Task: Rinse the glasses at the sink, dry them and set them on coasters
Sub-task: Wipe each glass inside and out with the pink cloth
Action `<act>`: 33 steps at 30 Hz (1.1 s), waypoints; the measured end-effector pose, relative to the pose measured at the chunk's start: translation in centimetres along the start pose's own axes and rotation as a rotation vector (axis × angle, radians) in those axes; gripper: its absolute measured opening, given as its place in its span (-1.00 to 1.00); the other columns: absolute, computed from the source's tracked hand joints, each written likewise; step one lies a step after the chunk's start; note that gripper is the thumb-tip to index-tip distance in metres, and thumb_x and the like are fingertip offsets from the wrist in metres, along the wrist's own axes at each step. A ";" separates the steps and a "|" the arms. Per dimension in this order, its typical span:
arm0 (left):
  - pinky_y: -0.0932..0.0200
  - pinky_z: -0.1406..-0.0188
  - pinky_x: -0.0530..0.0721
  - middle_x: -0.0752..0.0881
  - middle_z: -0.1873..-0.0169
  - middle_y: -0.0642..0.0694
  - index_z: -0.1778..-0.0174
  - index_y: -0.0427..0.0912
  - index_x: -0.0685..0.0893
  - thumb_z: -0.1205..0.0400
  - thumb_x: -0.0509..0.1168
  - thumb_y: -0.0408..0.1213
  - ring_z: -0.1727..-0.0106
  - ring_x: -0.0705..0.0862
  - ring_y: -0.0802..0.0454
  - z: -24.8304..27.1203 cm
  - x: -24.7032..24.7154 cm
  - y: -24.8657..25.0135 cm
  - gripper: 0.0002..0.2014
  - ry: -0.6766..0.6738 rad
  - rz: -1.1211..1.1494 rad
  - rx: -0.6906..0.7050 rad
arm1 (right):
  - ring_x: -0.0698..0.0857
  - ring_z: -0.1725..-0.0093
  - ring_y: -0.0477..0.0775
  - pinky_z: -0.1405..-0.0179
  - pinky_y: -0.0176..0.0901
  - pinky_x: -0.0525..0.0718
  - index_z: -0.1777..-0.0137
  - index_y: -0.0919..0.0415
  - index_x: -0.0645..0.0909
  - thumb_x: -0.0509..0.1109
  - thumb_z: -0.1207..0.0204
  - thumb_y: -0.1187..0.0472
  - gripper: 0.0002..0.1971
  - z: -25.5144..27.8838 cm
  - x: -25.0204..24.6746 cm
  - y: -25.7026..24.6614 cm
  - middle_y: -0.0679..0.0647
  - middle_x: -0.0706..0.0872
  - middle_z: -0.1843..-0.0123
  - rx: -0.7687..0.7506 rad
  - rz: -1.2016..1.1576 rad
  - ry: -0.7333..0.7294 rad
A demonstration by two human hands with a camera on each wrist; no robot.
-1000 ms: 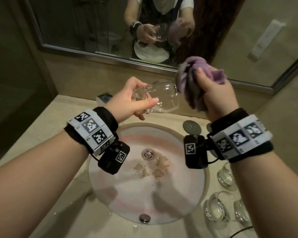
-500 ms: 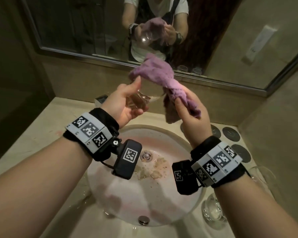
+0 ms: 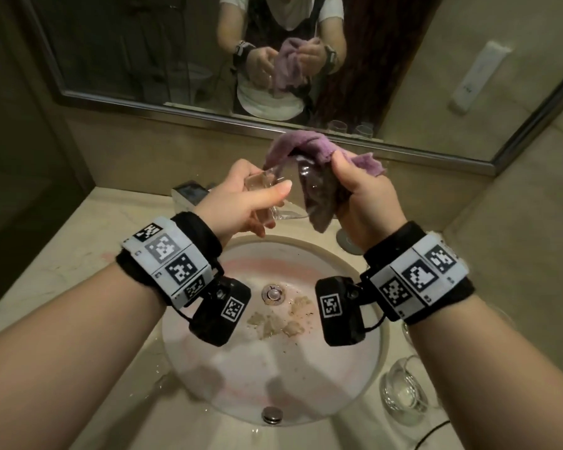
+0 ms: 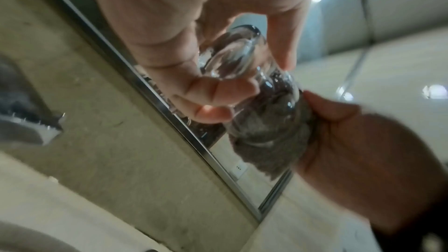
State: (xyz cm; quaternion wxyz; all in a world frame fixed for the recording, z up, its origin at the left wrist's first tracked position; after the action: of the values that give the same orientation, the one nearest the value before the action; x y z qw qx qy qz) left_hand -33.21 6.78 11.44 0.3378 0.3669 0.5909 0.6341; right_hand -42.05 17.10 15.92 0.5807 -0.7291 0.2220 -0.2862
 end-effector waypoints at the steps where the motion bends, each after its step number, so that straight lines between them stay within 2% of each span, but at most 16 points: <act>1: 0.23 0.60 0.56 0.66 0.15 -0.20 0.04 -0.12 0.38 -0.57 0.35 -0.16 0.39 0.62 -0.04 -0.1 -0.2 -0.3 -0.74 0.011 0.025 -0.015 | 0.62 0.10 0.09 0.12 -0.09 0.60 -0.09 0.12 0.67 0.20 -0.60 0.18 -0.78 0.3 0.1 0.1 0.10 0.72 0.12 -0.015 0.022 -0.005; 4: 0.25 0.62 0.54 0.67 0.20 -0.22 0.03 -0.13 0.42 -0.55 0.36 -0.10 0.43 0.64 -0.05 -0.2 -1.0 -1.2 -0.73 0.054 0.121 -0.075 | 0.69 -0.12 0.14 -0.21 0.00 0.63 -0.19 0.03 0.61 0.20 -0.60 0.19 -0.76 1.1 -0.2 0.7 0.15 0.73 -0.10 -0.070 0.139 -0.030; 6: 0.27 0.65 0.52 0.64 0.14 -0.28 -0.09 -0.20 0.43 -0.55 0.36 -0.03 0.43 0.65 -0.06 -0.2 -1.6 -1.6 -0.62 0.073 0.212 -0.109 | 0.66 -0.24 0.13 -0.35 0.03 0.56 -0.21 -0.02 0.59 0.24 -0.55 0.17 -0.74 1.5 -0.7 1.2 0.13 0.72 -0.18 -0.078 0.214 -0.034; 8: 0.29 0.68 0.49 0.59 0.09 -0.32 -0.20 -0.25 0.43 -0.49 0.37 0.04 0.43 0.64 -0.07 -0.1 -1.5 -1.8 -0.48 0.054 0.320 -0.144 | 0.68 -0.16 0.00 -0.31 -0.04 0.59 -0.13 -0.06 0.61 0.27 -0.54 0.17 -0.79 1.8 -1.3 1.9 0.00 0.74 -0.09 -0.032 0.263 -0.019; 11: 0.32 0.68 0.49 0.62 0.19 -0.25 0.01 -0.18 0.55 -0.39 0.32 0.06 0.42 0.62 -0.06 0.3 -0.1 -1.4 -0.59 -0.053 0.339 -0.161 | 0.72 0.06 -0.11 -0.11 -0.16 0.67 0.03 0.08 0.64 0.22 -0.66 0.32 -0.80 1.4 -1.8 2.7 -0.04 0.75 0.12 0.079 0.190 0.058; 12: 0.32 0.67 0.50 0.65 0.22 -0.22 0.06 -0.13 0.57 -0.38 0.31 0.03 0.42 0.62 -0.06 0.5 0.6 -1.2 -0.65 -0.103 0.319 -0.149 | 0.71 0.08 -0.06 -0.07 -0.14 0.67 0.02 0.18 0.64 0.20 -0.66 0.35 -0.82 1.0 -2.0 3.2 0.03 0.75 0.13 0.132 0.117 0.087; 14: 0.32 0.67 0.54 0.72 0.32 -0.13 0.08 -0.08 0.62 -0.38 0.31 -0.04 0.43 0.65 -0.05 1.0 2.0 -0.9 -0.73 -0.190 0.275 -0.117 | 0.70 0.03 0.09 -0.03 -0.04 0.69 -0.15 0.34 0.60 0.18 -0.68 0.32 -0.80 0.5 -2.2 4.0 0.18 0.73 0.02 0.245 -0.012 0.137; 15: 0.31 0.65 0.56 0.74 0.36 -0.08 0.07 -0.09 0.63 -0.38 0.32 -0.06 0.43 0.67 -0.05 1.1 2.4 -1.0 -0.73 -0.216 0.254 -0.112 | 0.71 0.02 0.13 0.04 -0.02 0.72 -0.24 0.37 0.57 0.17 -0.69 0.30 -0.76 0.4 -2.2 4.3 0.22 0.72 -0.02 0.289 -0.068 0.144; 17: 0.29 0.60 0.63 0.75 0.40 -0.05 0.03 -0.14 0.62 -0.36 0.33 -0.08 0.44 0.70 -0.05 1.2 2.8 -1.3 -0.68 -0.231 0.240 -0.115 | 0.75 0.08 0.11 0.17 -0.05 0.78 -0.22 0.33 0.58 0.13 -0.70 0.24 -0.74 0.3 -2.2 4.3 0.19 0.77 0.04 0.329 -0.142 0.127; 20: 0.19 0.42 0.74 0.76 0.34 -0.11 -0.06 -0.19 0.59 -0.33 0.35 -0.08 0.36 0.71 -0.05 0.8 2.0 -2.0 -0.58 -0.197 0.231 -0.143 | 0.77 0.13 0.07 -0.01 0.04 0.73 -0.07 0.25 0.61 0.11 -0.70 0.21 -0.76 0.6 -3.1 3.4 0.13 0.80 0.14 0.303 -0.204 0.131; 23: 0.18 0.33 0.76 0.75 0.20 -0.15 -0.19 -0.16 0.48 -0.31 0.39 -0.03 0.31 0.73 0.00 0.9 0.5 -3.5 -0.45 -0.132 0.166 -0.178 | 0.74 -0.09 0.15 -0.19 0.15 0.66 -0.17 0.26 0.60 0.09 -0.71 0.19 -0.72 0.9 -4.8 2.0 0.19 0.77 -0.08 0.252 -0.254 0.190; 26: 0.21 0.34 0.70 0.70 0.18 -0.17 -0.07 -0.20 0.48 -0.28 0.41 0.05 0.27 0.70 -0.02 1.3 -0.5 -4.6 -0.44 -0.084 0.122 -0.201 | 0.75 -0.14 0.19 -0.11 0.16 0.67 -0.34 0.28 0.56 0.10 -0.70 0.14 -0.65 1.0 -6.3 1.4 0.21 0.78 -0.14 0.271 -0.224 0.252; 28: 0.17 0.33 0.73 0.72 0.25 -0.21 -0.03 -0.26 0.50 -0.26 0.45 0.08 0.25 0.71 -0.07 1.3 -1.1 -4.8 -0.42 -0.067 0.144 -0.221 | 0.75 -0.14 0.20 -0.12 0.19 0.67 -0.30 0.28 0.58 0.11 -0.70 0.14 -0.66 1.2 -6.8 1.3 0.20 0.78 -0.11 0.278 -0.166 0.272; 30: 0.13 0.34 0.76 0.74 0.16 -0.30 -0.19 -0.39 0.49 -0.21 0.56 0.08 0.19 0.76 -0.14 1.2 -1.6 -4.8 -0.21 -0.051 0.186 -0.243 | 0.73 -0.18 0.23 -0.18 0.25 0.64 -0.17 0.26 0.60 0.11 -0.71 0.16 -0.72 1.5 -6.8 1.1 0.20 0.77 -0.09 0.268 -0.103 0.290; 31: 0.13 0.34 0.76 0.73 0.08 -0.33 -0.31 -0.43 0.44 -0.20 0.58 0.05 0.16 0.77 -0.14 1.2 -1.7 -4.9 -0.11 -0.045 0.206 -0.248 | 0.72 -0.19 0.23 -0.18 0.24 0.65 -0.18 0.27 0.59 0.11 -0.71 0.16 -0.72 1.6 -6.7 1.0 0.21 0.76 -0.12 0.267 -0.081 0.291; 33: 0.09 0.30 0.80 0.69 -0.04 -0.28 -0.44 -0.31 0.33 -0.24 0.57 -0.08 0.14 0.77 -0.11 1.1 -1.6 -4.8 -0.10 -0.053 0.235 -0.229 | 0.71 -0.19 0.23 -0.10 0.15 0.67 -0.34 0.32 0.51 0.11 -0.70 0.15 -0.66 2.1 -6.7 1.0 0.24 0.72 -0.19 0.267 -0.052 0.302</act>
State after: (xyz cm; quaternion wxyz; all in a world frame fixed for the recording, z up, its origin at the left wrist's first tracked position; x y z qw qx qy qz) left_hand -31.42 6.30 6.55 0.3164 0.4091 0.4585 0.7227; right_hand -45.60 22.82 13.52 0.6249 -0.5998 0.2475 -0.4340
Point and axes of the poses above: each hand's wrist, its own z-axis away from the middle knuckle, its own x-axis out of the palm, y = z × x, the point moved 10 cm from there along -z, towards the middle knuckle
